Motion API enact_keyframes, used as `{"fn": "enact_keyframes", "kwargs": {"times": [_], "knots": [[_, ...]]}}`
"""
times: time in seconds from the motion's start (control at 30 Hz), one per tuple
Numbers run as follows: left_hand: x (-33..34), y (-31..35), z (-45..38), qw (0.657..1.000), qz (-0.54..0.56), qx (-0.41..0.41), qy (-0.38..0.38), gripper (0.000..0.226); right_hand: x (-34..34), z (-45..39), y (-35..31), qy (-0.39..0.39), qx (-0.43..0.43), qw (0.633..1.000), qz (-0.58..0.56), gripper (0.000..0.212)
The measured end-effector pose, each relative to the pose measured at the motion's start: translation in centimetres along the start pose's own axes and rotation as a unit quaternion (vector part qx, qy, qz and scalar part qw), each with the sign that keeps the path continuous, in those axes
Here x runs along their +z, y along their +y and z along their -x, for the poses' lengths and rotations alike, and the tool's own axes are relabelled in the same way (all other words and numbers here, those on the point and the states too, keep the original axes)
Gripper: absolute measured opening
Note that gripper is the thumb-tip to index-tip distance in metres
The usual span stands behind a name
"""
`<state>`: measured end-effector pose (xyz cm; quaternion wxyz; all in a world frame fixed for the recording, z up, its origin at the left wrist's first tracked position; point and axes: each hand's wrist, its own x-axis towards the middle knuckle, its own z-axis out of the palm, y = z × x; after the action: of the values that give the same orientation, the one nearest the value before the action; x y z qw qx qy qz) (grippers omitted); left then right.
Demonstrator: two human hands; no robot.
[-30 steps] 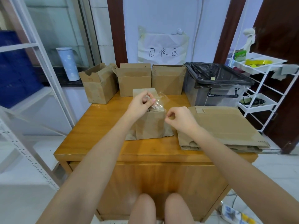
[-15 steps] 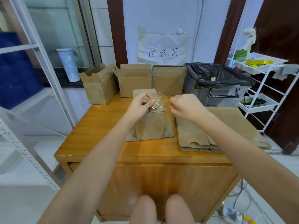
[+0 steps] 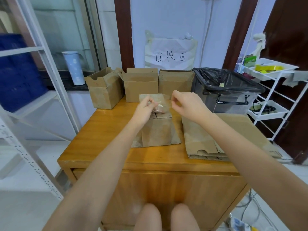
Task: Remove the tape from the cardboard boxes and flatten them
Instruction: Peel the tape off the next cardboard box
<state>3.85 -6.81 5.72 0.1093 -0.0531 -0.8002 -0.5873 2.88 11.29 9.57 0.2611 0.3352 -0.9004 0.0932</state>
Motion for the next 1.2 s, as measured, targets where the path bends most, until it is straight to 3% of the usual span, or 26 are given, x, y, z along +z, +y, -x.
{"fn": "enact_keyframes", "kwargs": {"times": [0.07, 0.17, 0.37, 0.5, 0.6, 0.77, 1.0, 1.1, 1.2], "knots": [[0.0, 0.3, 0.0, 1.000, 0.027, 0.003, 0.015, 0.022, 0.1, -0.5, -0.2, -0.008, 0.067, 0.992, -0.110, 0.005], [-0.2, 0.4, -0.1, 0.998, 0.063, 0.002, 0.019, 0.022, 0.3, -1.4, 0.0, -0.021, 0.144, 0.956, -0.253, 0.021], [-0.3, 0.6, -0.7, 0.995, 0.090, -0.012, 0.039, 0.020, 0.1, -1.9, 0.5, -0.089, 0.197, 0.872, -0.439, 0.026], [-0.1, 0.5, -0.9, 0.996, 0.074, -0.016, 0.051, 0.014, 0.9, -1.9, 0.5, -0.091, 0.207, 0.866, -0.446, 0.012], [-0.1, 0.5, -0.9, 0.996, 0.061, -0.010, 0.066, 0.010, 1.6, -1.9, 0.1, -0.072, 0.196, 0.877, -0.433, 0.023], [-0.1, 0.2, -1.0, 0.996, 0.053, -0.017, 0.067, 0.016, 2.9, -2.1, -1.1, -0.011, 0.180, 0.904, -0.387, 0.016], [-0.3, 0.2, -0.5, 0.999, 0.036, 0.006, 0.040, 0.008, 4.0, -2.4, -2.3, 0.074, 0.271, 0.895, -0.347, 0.039], [-0.6, 0.1, -0.2, 0.999, 0.036, 0.024, 0.013, 0.019, 3.7, -2.7, -2.1, 0.046, 0.306, 0.858, -0.410, 0.037], [-0.7, 0.1, -0.2, 1.000, 0.002, 0.030, 0.005, 0.024, 3.2, -2.6, -1.1, -0.046, 0.288, 0.838, -0.462, 0.014]]}}
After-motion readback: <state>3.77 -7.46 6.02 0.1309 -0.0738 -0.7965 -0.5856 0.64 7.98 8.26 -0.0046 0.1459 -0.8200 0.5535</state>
